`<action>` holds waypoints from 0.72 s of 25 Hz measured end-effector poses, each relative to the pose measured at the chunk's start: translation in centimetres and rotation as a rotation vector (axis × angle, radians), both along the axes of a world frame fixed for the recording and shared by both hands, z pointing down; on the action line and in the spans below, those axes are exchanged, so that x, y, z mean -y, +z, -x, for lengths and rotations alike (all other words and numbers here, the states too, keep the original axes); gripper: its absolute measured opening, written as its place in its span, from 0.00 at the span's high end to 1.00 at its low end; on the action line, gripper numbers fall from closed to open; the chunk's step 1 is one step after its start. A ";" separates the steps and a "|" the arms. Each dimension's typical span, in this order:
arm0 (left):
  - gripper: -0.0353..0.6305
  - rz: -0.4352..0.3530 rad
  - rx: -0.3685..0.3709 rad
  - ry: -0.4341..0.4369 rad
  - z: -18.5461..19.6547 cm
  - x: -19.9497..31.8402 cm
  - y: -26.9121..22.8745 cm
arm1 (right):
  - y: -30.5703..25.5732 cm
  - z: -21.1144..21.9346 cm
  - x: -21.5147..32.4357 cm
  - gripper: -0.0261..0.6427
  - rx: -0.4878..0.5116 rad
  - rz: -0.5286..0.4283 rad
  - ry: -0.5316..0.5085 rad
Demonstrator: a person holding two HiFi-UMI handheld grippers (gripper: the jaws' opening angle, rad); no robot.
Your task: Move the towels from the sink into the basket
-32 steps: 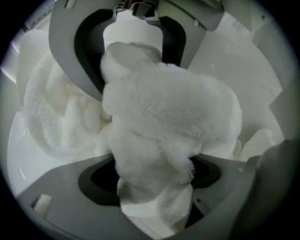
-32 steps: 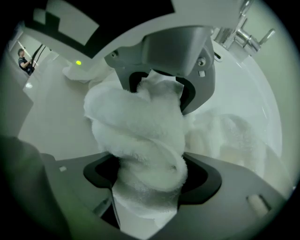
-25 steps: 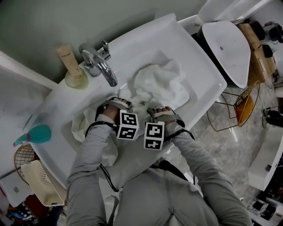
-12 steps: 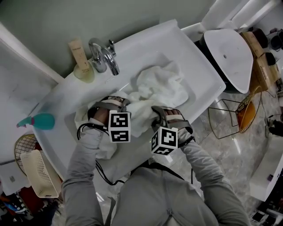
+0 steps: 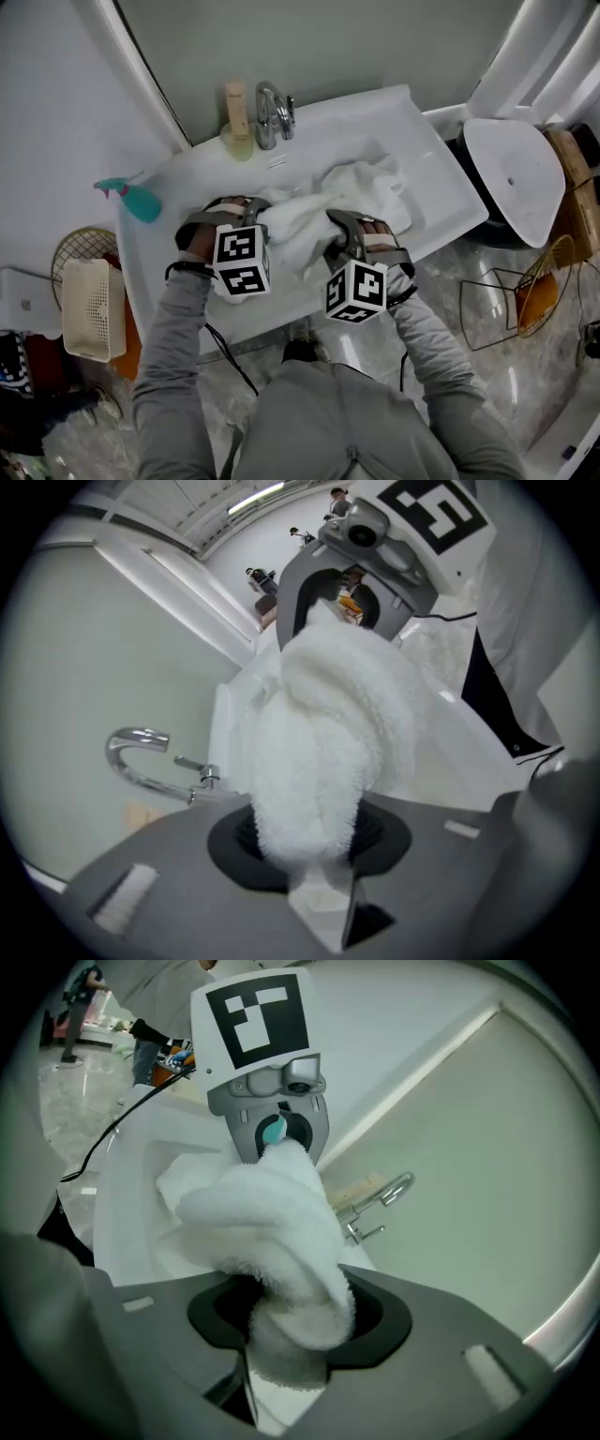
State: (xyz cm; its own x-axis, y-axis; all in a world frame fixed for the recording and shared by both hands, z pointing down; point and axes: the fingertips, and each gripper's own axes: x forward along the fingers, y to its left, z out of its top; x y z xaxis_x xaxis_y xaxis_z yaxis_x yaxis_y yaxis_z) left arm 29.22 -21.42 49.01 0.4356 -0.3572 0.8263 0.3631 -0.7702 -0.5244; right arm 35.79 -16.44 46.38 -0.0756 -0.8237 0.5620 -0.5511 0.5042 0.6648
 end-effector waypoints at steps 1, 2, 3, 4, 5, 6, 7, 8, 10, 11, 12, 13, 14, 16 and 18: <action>0.68 -0.020 -0.011 -0.028 0.7 -0.3 -1.0 | -0.9 0.6 -0.1 0.69 0.002 -0.025 -0.018; 0.68 -0.041 -0.020 -0.057 1.5 -0.5 -2.1 | -1.9 1.3 -0.2 0.69 0.005 -0.050 -0.037; 0.68 -0.061 -0.026 -0.091 2.4 -0.7 -3.0 | -2.8 2.1 -0.2 0.69 0.009 -0.074 -0.059; 0.68 -0.078 -0.029 -0.129 3.5 -0.8 -4.0 | -3.8 3.1 -0.1 0.69 0.015 -0.098 -0.084; 0.68 -0.093 -0.032 -0.169 4.8 -0.8 -5.0 | -4.7 4.1 0.1 0.69 0.022 -0.119 -0.112; 0.68 -0.106 -0.037 -0.208 6.0 -0.8 -6.0 | -5.5 5.3 0.2 0.69 0.028 -0.138 -0.141; 0.68 -0.117 -0.042 -0.243 7.3 -0.9 -6.9 | -6.3 6.4 0.4 0.69 0.034 -0.155 -0.168; 0.68 -0.130 -0.048 -0.274 8.5 -1.1 -7.7 | -7.0 7.6 0.4 0.69 0.038 -0.169 -0.194; 0.68 -0.151 -0.051 -0.327 11.1 -1.6 -8.8 | -7.9 10.0 0.3 0.69 0.045 -0.186 -0.244; 0.68 -0.158 -0.049 -0.353 12.5 -1.8 -9.1 | -8.3 11.3 0.2 0.69 0.049 -0.191 -0.270; 0.68 -0.163 -0.047 -0.377 13.9 -2.0 -9.4 | -8.5 12.6 0.2 0.69 0.052 -0.194 -0.294; 0.68 -0.170 -0.047 -0.400 15.3 -2.1 -9.6 | -8.7 14.0 0.2 0.69 0.054 -0.196 -0.318; 0.68 -0.176 -0.047 -0.423 16.7 -2.2 -9.7 | -8.8 15.3 0.2 0.69 0.056 -0.198 -0.342; 0.68 -0.180 -0.045 -0.472 19.6 -2.5 -9.8 | -8.9 18.1 0.3 0.69 0.059 -0.201 -0.392; 0.68 -0.185 -0.048 -0.528 22.9 -2.9 -9.6 | -8.8 21.3 0.4 0.69 0.058 -0.205 -0.449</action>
